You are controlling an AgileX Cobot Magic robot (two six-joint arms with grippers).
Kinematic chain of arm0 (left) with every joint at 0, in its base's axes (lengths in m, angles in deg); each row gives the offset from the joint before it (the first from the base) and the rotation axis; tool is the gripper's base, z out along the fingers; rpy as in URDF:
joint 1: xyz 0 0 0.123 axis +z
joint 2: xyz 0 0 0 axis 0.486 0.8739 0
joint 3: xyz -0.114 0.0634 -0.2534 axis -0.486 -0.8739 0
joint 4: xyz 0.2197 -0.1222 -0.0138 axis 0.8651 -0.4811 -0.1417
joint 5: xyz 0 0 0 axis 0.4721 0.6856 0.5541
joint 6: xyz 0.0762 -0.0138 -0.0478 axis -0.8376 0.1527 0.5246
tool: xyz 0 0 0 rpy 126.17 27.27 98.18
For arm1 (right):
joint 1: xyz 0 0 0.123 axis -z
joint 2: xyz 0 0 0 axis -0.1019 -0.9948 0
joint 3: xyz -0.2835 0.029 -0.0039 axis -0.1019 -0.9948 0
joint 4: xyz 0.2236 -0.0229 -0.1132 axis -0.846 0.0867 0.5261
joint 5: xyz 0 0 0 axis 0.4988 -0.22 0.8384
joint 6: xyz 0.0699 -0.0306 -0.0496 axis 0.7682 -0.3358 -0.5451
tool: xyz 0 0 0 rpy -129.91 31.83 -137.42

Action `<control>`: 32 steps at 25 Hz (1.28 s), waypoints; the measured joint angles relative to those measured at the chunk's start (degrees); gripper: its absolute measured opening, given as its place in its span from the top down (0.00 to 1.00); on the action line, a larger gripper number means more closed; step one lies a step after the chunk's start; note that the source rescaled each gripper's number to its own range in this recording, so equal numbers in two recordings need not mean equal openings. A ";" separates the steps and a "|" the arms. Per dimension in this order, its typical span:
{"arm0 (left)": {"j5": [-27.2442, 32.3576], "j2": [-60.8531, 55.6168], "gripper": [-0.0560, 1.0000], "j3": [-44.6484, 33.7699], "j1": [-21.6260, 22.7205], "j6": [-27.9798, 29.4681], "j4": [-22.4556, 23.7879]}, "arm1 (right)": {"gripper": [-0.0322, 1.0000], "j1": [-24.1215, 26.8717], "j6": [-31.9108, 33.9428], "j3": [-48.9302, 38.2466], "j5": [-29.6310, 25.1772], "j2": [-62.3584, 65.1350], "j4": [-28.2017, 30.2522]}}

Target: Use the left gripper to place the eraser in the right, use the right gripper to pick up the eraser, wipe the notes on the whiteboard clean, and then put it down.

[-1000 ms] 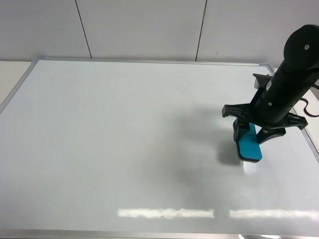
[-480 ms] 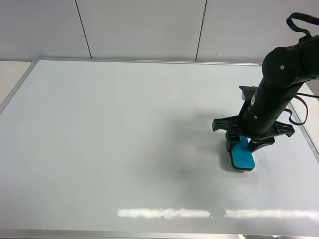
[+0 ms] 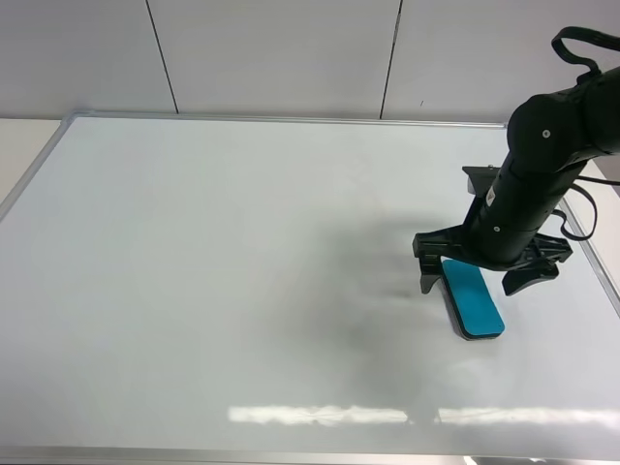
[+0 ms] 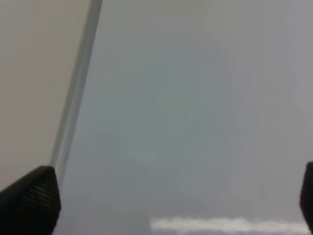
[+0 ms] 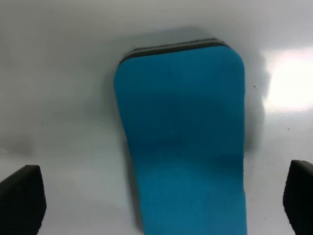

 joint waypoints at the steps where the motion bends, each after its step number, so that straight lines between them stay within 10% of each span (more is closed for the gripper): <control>1: 0.00 0.00 0.00 0.00 0.00 0.00 0.00 | 0.01 0.00 0.00 0.00 0.00 0.11 0.00; 9: 0.00 0.00 0.00 0.00 0.00 0.00 0.00 | 0.00 6.49 -2.71 -0.02 -0.05 12.92 -0.05; 19: 0.00 0.00 0.00 0.00 0.00 0.00 0.00 | 0.00 32.81 -14.50 -0.07 -11.31 42.54 1.89; 32: 0.00 0.00 0.00 0.00 0.00 0.00 0.00 | 0.00 32.06 -18.40 -0.27 -23.93 85.36 -0.48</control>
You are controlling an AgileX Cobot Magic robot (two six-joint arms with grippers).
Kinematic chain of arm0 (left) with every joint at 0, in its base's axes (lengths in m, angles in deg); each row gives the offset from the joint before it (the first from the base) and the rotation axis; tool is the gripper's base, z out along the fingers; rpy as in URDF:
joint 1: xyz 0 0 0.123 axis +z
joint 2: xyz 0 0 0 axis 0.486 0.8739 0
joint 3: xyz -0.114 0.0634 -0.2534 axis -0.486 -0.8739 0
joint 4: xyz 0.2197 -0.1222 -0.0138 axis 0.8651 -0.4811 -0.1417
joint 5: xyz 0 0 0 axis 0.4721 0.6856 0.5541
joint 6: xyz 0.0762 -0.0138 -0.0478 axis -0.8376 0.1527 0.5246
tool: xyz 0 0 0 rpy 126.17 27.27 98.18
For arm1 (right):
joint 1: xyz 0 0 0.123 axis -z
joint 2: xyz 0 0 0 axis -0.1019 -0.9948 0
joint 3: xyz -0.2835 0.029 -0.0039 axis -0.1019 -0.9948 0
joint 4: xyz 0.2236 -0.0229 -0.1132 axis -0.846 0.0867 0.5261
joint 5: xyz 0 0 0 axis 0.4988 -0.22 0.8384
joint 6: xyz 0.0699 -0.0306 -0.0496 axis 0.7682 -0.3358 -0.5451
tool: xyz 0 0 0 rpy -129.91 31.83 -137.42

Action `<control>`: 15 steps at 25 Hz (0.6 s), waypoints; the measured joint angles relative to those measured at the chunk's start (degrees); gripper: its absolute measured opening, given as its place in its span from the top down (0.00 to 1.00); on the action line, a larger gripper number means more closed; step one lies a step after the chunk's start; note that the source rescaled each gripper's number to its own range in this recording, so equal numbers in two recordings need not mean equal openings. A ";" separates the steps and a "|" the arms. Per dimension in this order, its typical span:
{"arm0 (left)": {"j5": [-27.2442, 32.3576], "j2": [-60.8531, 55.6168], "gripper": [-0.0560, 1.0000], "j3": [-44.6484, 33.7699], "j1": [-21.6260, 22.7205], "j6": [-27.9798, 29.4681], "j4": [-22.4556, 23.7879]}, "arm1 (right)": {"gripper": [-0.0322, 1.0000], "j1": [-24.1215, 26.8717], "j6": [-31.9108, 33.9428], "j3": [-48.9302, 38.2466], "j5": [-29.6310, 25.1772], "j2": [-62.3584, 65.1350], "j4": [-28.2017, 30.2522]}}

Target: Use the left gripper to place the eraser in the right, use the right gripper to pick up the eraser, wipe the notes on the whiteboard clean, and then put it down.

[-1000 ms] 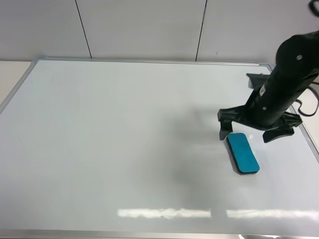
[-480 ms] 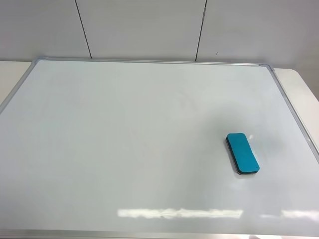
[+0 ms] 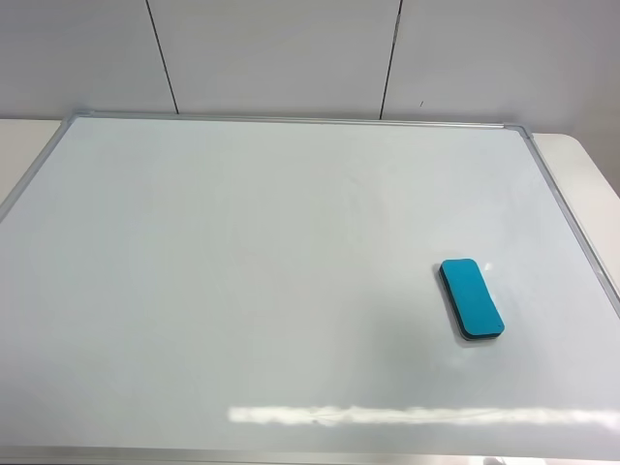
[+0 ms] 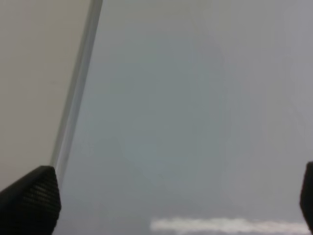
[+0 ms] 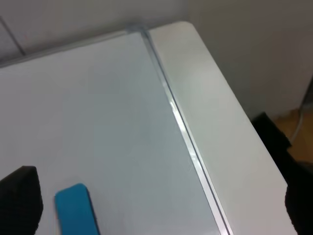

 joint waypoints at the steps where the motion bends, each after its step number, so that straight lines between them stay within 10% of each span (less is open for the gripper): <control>1: 0.00 0.00 0.00 0.00 0.00 0.00 0.00 | 0.00 -0.55 -0.81 -0.04 -0.58 2.21 -1.02; 15: -0.05 0.00 0.00 0.00 0.00 0.00 0.00 | 0.00 -4.03 -9.63 -10.44 -2.39 13.26 -2.68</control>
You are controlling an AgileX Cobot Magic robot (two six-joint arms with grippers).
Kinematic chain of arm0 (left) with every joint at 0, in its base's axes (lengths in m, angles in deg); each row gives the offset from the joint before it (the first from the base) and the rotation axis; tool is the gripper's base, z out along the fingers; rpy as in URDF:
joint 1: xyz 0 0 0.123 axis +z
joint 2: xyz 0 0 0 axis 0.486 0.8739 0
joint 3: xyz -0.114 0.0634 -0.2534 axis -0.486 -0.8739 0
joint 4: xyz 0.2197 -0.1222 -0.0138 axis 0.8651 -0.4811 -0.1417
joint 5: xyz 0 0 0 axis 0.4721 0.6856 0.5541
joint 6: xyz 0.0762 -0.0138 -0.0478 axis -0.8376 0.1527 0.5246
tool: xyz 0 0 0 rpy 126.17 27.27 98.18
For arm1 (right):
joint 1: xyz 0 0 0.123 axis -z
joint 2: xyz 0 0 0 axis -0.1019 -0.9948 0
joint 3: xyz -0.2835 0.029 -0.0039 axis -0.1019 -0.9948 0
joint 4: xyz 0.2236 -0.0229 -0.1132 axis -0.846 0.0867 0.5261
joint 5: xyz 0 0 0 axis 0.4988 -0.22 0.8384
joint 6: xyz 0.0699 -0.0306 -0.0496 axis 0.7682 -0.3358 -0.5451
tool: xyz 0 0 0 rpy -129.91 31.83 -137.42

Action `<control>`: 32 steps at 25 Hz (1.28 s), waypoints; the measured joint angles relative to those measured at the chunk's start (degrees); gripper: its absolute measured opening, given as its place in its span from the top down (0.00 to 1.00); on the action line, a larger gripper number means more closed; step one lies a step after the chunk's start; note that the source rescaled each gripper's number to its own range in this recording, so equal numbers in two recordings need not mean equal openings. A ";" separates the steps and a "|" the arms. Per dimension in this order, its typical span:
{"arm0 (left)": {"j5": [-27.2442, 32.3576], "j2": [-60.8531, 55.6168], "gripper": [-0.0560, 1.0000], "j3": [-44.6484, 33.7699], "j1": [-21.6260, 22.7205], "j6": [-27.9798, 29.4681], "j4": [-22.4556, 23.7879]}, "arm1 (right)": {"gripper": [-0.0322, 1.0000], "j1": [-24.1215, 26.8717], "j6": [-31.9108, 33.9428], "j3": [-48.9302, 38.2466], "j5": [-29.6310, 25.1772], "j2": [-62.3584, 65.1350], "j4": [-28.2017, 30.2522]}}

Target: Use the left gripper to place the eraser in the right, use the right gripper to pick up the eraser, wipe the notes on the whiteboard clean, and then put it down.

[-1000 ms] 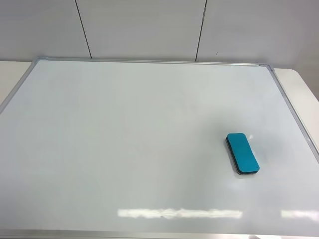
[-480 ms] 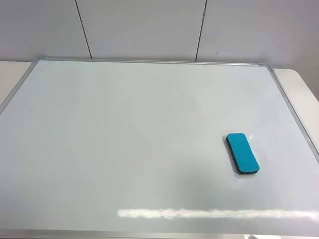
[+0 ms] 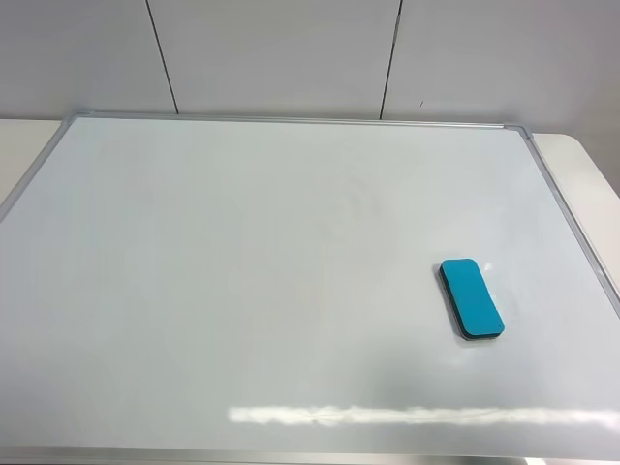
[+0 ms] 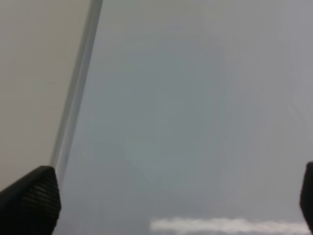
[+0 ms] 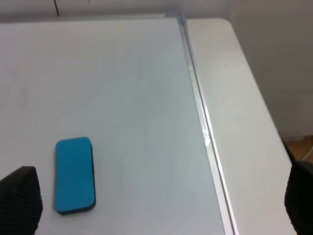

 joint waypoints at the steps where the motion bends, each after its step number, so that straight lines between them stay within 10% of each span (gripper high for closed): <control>1: 0.00 0.00 0.00 0.00 0.00 0.00 0.00 | 0.00 -0.08 0.00 -2.67 1.21 0.00 -0.56; 32: 0.00 0.00 0.00 0.00 0.00 0.00 0.00 | 0.00 -0.19 1.78 -8.67 6.05 -0.05 -1.91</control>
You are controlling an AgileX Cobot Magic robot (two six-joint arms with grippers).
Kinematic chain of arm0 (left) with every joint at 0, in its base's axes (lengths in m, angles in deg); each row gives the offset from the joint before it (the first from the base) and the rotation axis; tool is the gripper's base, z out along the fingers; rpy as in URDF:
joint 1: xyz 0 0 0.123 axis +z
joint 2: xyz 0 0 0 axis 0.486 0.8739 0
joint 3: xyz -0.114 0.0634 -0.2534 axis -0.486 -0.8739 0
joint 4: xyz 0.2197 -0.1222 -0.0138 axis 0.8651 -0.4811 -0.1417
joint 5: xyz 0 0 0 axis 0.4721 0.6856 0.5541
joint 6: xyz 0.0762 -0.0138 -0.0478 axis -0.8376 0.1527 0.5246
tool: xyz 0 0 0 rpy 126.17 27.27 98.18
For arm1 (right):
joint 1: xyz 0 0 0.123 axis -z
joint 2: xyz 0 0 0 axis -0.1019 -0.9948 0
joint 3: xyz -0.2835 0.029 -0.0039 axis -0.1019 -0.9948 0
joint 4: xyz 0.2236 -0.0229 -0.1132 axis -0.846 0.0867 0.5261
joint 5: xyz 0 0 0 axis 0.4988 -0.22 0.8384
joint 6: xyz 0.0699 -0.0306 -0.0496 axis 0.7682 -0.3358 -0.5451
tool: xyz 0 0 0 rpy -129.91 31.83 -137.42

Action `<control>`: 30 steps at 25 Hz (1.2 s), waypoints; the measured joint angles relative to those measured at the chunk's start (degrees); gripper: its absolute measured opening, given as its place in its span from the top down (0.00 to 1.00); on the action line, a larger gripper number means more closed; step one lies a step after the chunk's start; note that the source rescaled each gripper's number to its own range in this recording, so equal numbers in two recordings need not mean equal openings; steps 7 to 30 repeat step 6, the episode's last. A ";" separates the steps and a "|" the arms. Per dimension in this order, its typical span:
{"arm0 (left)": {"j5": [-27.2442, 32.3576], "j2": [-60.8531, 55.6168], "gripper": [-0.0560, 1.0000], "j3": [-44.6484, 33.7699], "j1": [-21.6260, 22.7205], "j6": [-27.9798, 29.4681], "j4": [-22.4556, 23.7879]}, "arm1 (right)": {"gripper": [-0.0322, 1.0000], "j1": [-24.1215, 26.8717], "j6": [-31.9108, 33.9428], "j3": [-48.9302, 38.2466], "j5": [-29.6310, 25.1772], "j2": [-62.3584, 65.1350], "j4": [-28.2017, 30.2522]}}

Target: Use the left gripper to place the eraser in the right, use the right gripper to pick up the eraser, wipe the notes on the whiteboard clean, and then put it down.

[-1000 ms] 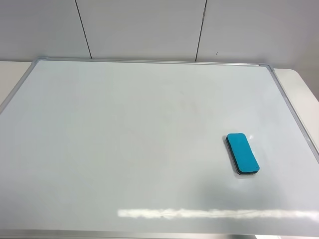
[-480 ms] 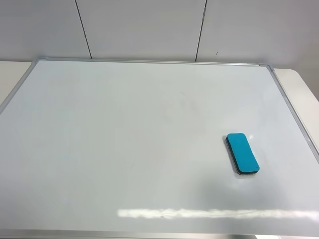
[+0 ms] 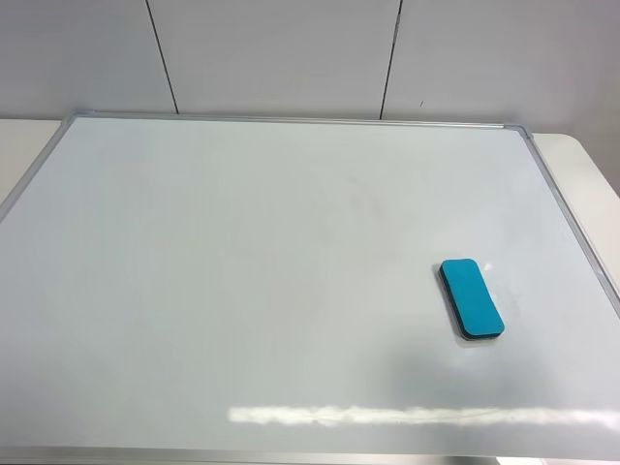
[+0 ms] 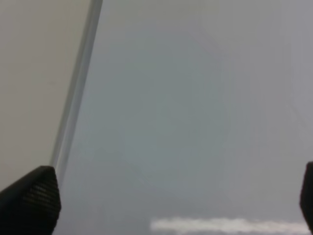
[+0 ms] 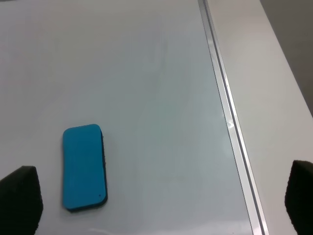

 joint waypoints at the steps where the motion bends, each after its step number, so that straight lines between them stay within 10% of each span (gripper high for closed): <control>1: 0.00 0.00 0.00 0.00 0.00 0.00 0.00 | 0.00 0.00 0.00 0.00 0.00 0.00 0.00; 30: 0.00 0.00 0.00 0.00 0.00 0.00 0.00 | 0.00 0.00 0.00 0.00 0.00 0.00 0.00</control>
